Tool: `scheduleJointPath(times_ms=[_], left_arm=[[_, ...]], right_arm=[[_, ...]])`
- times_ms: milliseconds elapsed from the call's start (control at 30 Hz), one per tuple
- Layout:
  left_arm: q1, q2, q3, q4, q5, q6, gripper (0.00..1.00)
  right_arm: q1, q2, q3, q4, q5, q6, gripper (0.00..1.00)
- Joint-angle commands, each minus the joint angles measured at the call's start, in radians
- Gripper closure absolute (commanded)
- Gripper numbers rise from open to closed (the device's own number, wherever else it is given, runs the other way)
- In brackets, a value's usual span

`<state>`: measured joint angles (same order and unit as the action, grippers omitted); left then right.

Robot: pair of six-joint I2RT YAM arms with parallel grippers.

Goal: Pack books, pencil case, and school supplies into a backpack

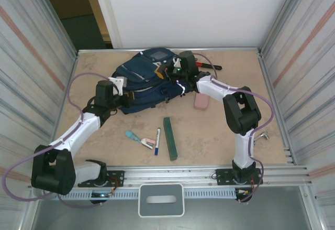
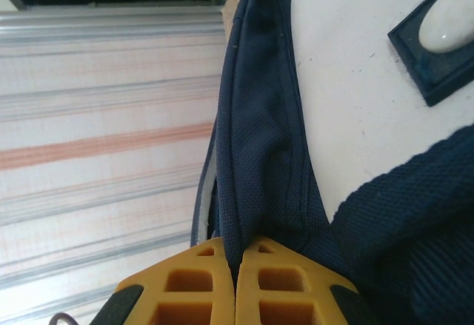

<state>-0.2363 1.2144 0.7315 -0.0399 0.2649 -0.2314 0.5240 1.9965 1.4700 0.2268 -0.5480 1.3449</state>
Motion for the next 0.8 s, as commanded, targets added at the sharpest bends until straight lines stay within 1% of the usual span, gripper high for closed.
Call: scheduleJointPath(times_ms=[0,100,167,267,367,433,500,567,700,767], left_arm=[[0.011,-0.005,-0.013,-0.011,-0.052,0.024,1.00],[0.011,-0.009,-0.021,-0.068,-0.198,0.046,1.00],[0.009,-0.012,-0.025,-0.091,-0.241,0.063,1.00],[0.001,-0.016,-0.043,-0.071,-0.179,0.055,1.00],[-0.028,-0.022,-0.069,-0.026,-0.117,0.026,1.00],[-0.035,-0.023,-0.075,0.003,-0.076,0.008,1.00],[-0.036,-0.023,-0.068,0.021,-0.034,-0.011,1.00],[-0.042,-0.030,-0.060,0.033,-0.001,-0.025,1.00],[-0.064,-0.054,-0.049,0.032,0.023,-0.037,1.00],[-0.070,-0.065,-0.049,0.019,0.020,-0.033,1.00]], right_arm=[[-0.020,-0.010,0.052,0.002,-0.070,-0.089,1.00],[-0.036,-0.008,0.067,-0.060,-0.087,-0.148,1.00],[-0.041,-0.004,0.070,-0.085,-0.093,-0.165,1.00],[-0.031,0.019,0.082,-0.081,-0.098,-0.165,1.00],[-0.021,0.054,0.121,-0.094,-0.117,-0.165,0.99],[-0.022,0.071,0.147,-0.136,-0.123,-0.225,0.93],[-0.032,0.069,0.158,-0.203,-0.122,-0.285,0.84],[-0.053,0.045,0.143,-0.289,-0.105,-0.368,0.71],[-0.096,-0.089,0.005,-0.428,-0.020,-0.546,0.47],[-0.093,-0.176,-0.096,-0.483,0.055,-0.615,0.40]])
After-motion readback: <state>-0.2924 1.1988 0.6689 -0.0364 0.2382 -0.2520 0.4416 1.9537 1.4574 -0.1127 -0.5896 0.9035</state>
